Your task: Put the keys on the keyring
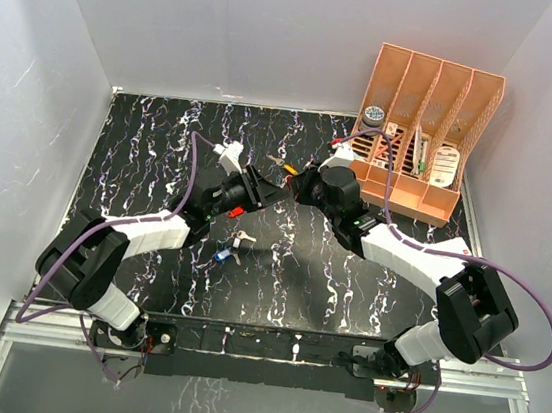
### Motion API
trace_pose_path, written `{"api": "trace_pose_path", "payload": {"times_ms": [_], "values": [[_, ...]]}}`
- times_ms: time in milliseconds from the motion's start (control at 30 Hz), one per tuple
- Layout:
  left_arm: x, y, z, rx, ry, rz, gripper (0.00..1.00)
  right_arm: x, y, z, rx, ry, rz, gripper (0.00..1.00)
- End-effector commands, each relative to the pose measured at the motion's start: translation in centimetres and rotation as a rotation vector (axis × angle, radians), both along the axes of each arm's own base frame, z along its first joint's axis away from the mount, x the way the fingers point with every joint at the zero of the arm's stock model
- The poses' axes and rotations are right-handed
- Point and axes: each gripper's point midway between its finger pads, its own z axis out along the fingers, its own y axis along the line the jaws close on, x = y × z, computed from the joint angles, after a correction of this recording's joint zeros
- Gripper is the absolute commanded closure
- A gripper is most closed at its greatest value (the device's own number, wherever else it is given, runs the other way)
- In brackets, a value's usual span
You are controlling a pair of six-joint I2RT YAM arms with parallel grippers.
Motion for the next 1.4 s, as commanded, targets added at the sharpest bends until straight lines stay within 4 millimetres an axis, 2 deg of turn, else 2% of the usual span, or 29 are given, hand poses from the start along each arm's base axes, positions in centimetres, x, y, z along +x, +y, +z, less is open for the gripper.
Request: {"api": "trace_pose_path", "payload": {"times_ms": [0, 267, 967, 1100, 1233, 1367], "values": [[0.6, -0.7, 2.7, -0.048, -0.071, -0.007, 0.6, 0.0, 0.0, 3.0, 0.063, -0.069, 0.004, 1.0], [1.1, -0.8, 2.5, -0.041, -0.074, 0.005, 0.7, -0.2, 0.0, 3.2, 0.067, -0.069, 0.008, 1.0], [2.0, -1.3, 2.3, -0.054, -0.084, 0.015, 0.77, -0.8, -0.2, 3.0, 0.067, -0.059, 0.019, 1.0], [2.1, -1.2, 2.4, -0.059, -0.088, 0.018, 0.84, -0.8, -0.1, 2.8, 0.065, -0.053, 0.023, 1.0], [2.1, -1.3, 2.3, -0.059, -0.086, 0.017, 1.0, -0.8, -0.1, 2.6, 0.062, -0.048, 0.025, 1.0], [2.1, -1.1, 2.0, -0.054, -0.078, 0.025, 1.0, -0.8, -0.3, 2.5, 0.054, -0.046, 0.017, 0.97]]}}
